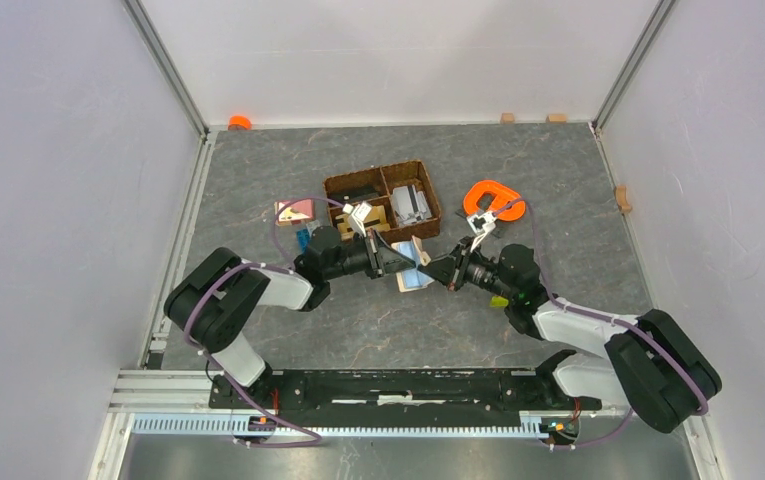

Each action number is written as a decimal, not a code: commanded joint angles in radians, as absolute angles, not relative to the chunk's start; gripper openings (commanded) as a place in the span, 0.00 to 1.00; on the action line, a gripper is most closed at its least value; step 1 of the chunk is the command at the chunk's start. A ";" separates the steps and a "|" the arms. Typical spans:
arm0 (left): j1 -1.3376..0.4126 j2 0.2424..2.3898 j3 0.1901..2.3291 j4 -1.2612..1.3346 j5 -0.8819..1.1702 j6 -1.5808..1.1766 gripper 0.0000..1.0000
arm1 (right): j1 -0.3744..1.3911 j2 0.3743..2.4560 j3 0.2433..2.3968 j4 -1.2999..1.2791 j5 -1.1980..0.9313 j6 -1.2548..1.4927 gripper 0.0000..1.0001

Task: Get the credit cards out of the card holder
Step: Close the card holder at the center of the board.

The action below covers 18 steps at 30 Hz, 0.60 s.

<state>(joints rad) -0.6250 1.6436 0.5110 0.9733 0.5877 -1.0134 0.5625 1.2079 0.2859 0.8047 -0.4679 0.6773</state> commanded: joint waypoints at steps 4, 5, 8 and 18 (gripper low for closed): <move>-0.640 1.615 0.563 1.036 0.614 -1.010 0.02 | 0.584 1.191 0.332 0.802 -0.474 0.662 0.00; -0.640 1.611 0.564 1.012 0.607 -1.000 0.02 | 0.584 1.190 0.334 0.789 -0.466 0.659 0.00; -0.640 1.601 0.598 0.839 0.567 -0.944 0.06 | 0.584 1.186 0.366 0.657 -0.400 0.605 0.00; -0.641 1.557 0.700 0.381 0.368 -0.744 0.50 | 0.590 1.147 0.513 0.226 -0.054 0.379 0.04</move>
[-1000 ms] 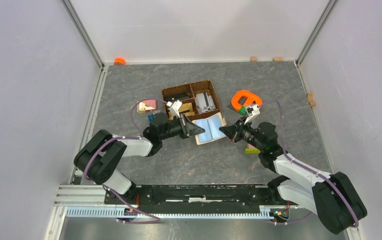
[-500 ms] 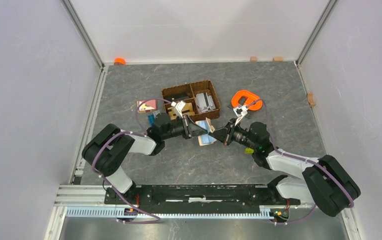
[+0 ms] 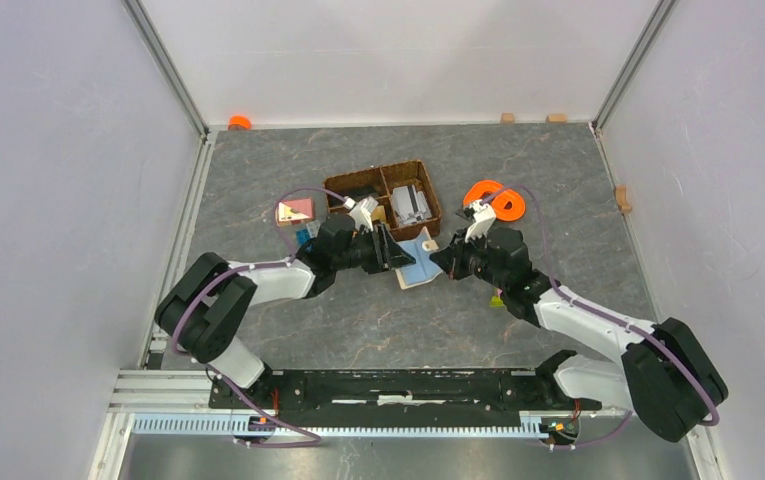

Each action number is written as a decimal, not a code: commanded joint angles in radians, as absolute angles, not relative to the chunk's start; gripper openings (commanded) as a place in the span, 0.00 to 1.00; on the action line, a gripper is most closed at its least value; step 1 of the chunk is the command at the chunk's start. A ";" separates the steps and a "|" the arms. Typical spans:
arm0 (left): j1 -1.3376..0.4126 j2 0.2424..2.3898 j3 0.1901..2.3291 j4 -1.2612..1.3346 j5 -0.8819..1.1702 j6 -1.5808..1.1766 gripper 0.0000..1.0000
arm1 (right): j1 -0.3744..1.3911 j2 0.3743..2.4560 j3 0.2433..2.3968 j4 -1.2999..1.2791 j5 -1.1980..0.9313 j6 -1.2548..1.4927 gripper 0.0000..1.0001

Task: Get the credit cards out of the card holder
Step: Close the card holder at the center of the board.

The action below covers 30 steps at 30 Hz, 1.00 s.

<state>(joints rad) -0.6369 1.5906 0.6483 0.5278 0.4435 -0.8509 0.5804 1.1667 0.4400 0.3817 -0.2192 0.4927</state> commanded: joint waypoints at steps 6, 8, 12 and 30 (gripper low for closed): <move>-0.641 1.533 0.709 0.324 0.329 -0.707 0.58 | 0.633 1.283 0.613 0.117 0.025 0.317 0.10; -0.641 1.518 0.709 0.306 0.312 -0.696 0.58 | 0.669 1.323 0.640 0.098 0.072 0.300 0.14; -0.642 1.442 0.671 0.312 0.235 -0.691 0.59 | 0.765 1.378 0.705 0.030 0.220 0.253 0.44; -0.637 1.410 0.670 0.277 0.213 -0.664 0.48 | 0.895 1.577 0.855 -0.057 0.109 0.197 0.70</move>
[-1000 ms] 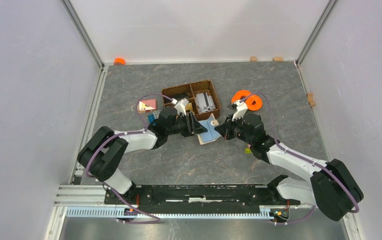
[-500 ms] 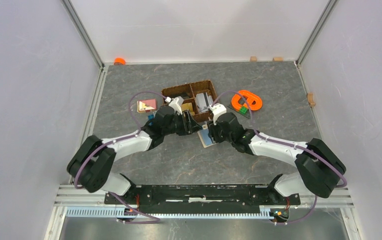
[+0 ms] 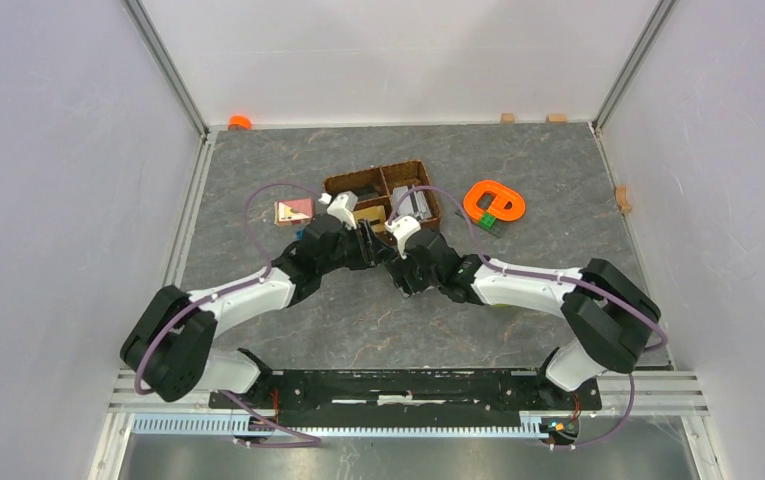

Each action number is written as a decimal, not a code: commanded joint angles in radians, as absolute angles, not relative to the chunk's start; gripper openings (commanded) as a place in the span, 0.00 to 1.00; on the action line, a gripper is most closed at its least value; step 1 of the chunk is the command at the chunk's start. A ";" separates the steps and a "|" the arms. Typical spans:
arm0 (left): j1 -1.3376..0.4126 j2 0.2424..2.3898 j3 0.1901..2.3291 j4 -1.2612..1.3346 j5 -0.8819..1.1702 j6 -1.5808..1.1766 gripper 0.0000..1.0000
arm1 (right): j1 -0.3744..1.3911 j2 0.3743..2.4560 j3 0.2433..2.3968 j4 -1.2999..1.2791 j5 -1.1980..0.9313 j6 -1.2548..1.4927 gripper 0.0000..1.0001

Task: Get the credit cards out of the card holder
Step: Close the card holder at the center of the board.

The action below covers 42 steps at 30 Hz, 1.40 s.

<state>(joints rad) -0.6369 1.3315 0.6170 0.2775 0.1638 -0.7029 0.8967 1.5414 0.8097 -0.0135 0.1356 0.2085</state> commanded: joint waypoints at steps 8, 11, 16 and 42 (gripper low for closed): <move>-0.640 1.533 0.732 0.286 0.258 -0.620 0.40 | 0.881 1.461 0.771 0.047 0.041 0.226 0.57; -0.641 1.576 0.763 0.267 0.279 -0.605 0.36 | 0.865 1.411 0.725 0.104 0.012 0.243 0.51; -0.641 1.637 0.814 0.190 0.298 -0.605 0.35 | 0.844 1.312 0.656 0.165 0.061 0.250 0.38; -0.652 1.690 0.864 0.092 0.235 -0.565 0.20 | 0.800 1.488 0.761 0.064 0.242 0.245 0.00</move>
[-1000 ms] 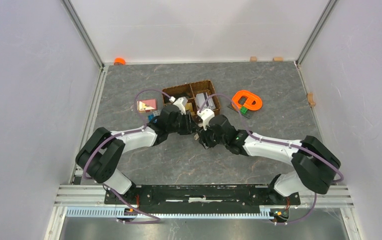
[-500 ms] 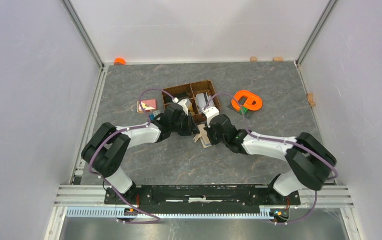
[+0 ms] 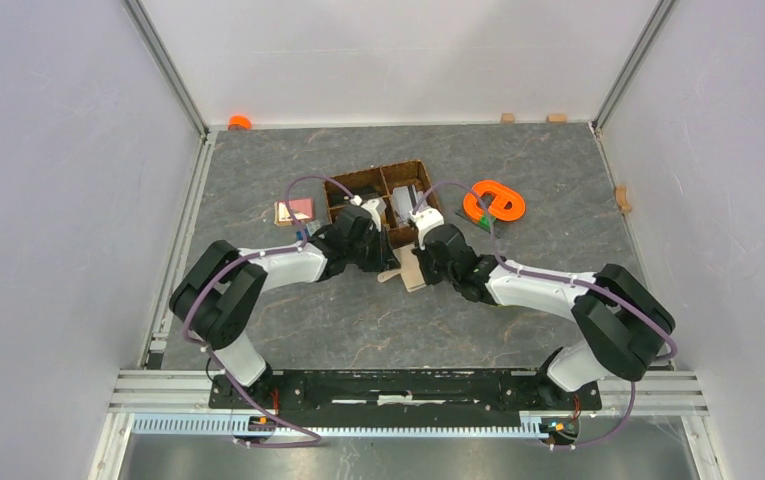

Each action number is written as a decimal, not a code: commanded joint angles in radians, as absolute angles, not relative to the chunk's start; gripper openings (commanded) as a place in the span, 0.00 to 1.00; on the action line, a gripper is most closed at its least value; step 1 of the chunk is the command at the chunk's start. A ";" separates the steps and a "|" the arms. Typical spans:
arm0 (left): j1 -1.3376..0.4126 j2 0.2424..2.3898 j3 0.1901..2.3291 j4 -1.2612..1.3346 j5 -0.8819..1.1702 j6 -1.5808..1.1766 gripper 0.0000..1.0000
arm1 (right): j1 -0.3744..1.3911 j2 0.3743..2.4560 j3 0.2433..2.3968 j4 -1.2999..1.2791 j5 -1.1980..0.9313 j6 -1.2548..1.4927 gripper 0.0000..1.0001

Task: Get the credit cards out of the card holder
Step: Close the card holder at the center of the board, then reset both arms

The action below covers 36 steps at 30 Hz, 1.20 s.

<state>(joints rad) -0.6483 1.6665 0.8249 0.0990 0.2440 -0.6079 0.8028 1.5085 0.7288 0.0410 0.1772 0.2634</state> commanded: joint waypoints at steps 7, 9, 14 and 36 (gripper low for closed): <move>-0.652 1.700 0.877 0.069 0.218 -0.553 0.20 | 0.783 1.626 0.859 0.053 0.280 0.220 0.00; -0.652 1.697 0.878 0.063 0.214 -0.550 0.20 | 0.771 1.671 0.872 0.053 0.270 0.225 0.00; -0.652 1.698 0.877 0.066 0.221 -0.550 0.19 | 0.738 1.738 0.897 0.030 0.203 0.247 0.00; -0.652 1.617 0.847 0.074 0.201 -0.535 0.19 | 0.736 1.581 0.738 0.074 0.031 0.272 0.00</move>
